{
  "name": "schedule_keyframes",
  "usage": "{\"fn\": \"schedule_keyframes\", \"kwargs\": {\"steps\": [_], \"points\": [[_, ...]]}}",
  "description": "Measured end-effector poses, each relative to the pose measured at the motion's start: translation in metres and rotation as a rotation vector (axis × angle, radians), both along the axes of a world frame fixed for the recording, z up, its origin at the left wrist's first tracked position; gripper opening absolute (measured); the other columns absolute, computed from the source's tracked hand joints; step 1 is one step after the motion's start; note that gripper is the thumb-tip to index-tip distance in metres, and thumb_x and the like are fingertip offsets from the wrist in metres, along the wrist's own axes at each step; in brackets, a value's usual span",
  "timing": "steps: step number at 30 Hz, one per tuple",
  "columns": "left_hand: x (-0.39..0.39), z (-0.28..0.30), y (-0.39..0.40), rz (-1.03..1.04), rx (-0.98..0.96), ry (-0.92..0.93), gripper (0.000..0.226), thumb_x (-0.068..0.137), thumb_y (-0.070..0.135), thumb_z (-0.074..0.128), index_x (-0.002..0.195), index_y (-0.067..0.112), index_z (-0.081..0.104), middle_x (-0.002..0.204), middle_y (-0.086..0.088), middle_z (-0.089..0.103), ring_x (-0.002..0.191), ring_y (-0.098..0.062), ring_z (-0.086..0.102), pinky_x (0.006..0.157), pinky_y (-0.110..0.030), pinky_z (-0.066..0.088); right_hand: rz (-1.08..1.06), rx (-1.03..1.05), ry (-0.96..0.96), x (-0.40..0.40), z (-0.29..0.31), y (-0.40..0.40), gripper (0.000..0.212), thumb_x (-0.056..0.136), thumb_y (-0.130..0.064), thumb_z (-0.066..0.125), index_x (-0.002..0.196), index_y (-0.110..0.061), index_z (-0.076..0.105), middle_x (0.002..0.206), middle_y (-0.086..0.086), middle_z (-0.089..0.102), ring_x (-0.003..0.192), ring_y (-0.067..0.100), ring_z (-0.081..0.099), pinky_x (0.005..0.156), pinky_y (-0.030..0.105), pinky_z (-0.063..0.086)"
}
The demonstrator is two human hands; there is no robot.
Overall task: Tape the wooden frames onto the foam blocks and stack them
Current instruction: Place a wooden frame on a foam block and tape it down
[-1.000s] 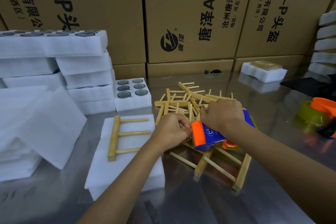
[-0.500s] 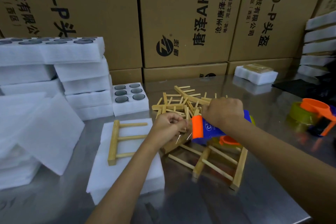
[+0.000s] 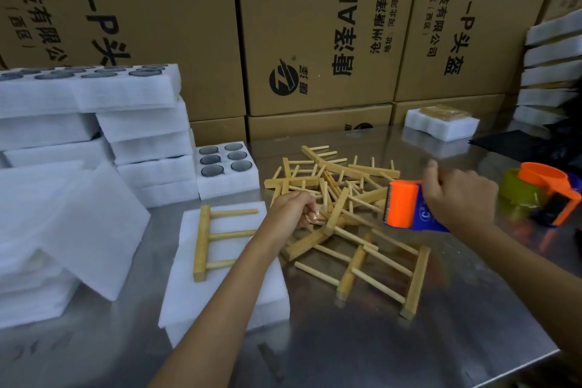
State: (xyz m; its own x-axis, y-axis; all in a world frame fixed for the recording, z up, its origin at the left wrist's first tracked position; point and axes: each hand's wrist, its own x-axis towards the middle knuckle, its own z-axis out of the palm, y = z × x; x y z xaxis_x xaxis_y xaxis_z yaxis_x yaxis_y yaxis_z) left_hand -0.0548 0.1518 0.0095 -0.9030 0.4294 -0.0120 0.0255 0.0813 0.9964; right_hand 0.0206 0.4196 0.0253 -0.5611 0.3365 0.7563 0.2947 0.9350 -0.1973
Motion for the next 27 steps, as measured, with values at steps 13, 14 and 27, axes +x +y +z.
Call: {"fn": "schedule_keyframes", "kwargs": {"steps": [13, 14, 27], "points": [[0.003, -0.003, 0.005, 0.034, -0.018, 0.073, 0.027, 0.092, 0.010, 0.054, 0.066, 0.011, 0.064, 0.059, 0.000, 0.060, 0.051, -0.005, 0.055, 0.049, -0.014, 0.044, -0.265, -0.178, 0.133, 0.030, -0.032, 0.047, 0.068, 0.104, -0.036, 0.029, 0.062, 0.009, 0.059, 0.059, 0.031, 0.057, 0.055, 0.043, 0.057, 0.054, 0.033, 0.028], [0.003, -0.003, 0.005, 0.031, -0.025, 0.076, 0.027, 0.092, 0.010, 0.054, 0.066, 0.011, 0.064, 0.058, 0.000, 0.060, 0.051, -0.005, 0.055, 0.049, -0.013, 0.044, -0.291, -0.199, 0.103, 0.027, -0.036, 0.044, 0.069, 0.106, -0.037, 0.029, 0.066, 0.010, 0.062, 0.063, 0.033, 0.060, 0.059, 0.045, 0.059, 0.056, 0.037, 0.033], [-0.001, -0.004, 0.004, 0.033, -0.017, 0.071, 0.033, 0.094, 0.014, 0.048, 0.065, 0.011, 0.064, 0.061, -0.004, 0.062, 0.056, -0.013, 0.053, 0.055, -0.023, 0.041, -0.240, -0.082, -0.153, 0.014, -0.033, 0.000, 0.032, 0.092, -0.027, 0.055, 0.101, 0.004, 0.056, 0.103, 0.027, 0.060, 0.100, 0.041, 0.050, 0.083, 0.048, 0.039]]}}
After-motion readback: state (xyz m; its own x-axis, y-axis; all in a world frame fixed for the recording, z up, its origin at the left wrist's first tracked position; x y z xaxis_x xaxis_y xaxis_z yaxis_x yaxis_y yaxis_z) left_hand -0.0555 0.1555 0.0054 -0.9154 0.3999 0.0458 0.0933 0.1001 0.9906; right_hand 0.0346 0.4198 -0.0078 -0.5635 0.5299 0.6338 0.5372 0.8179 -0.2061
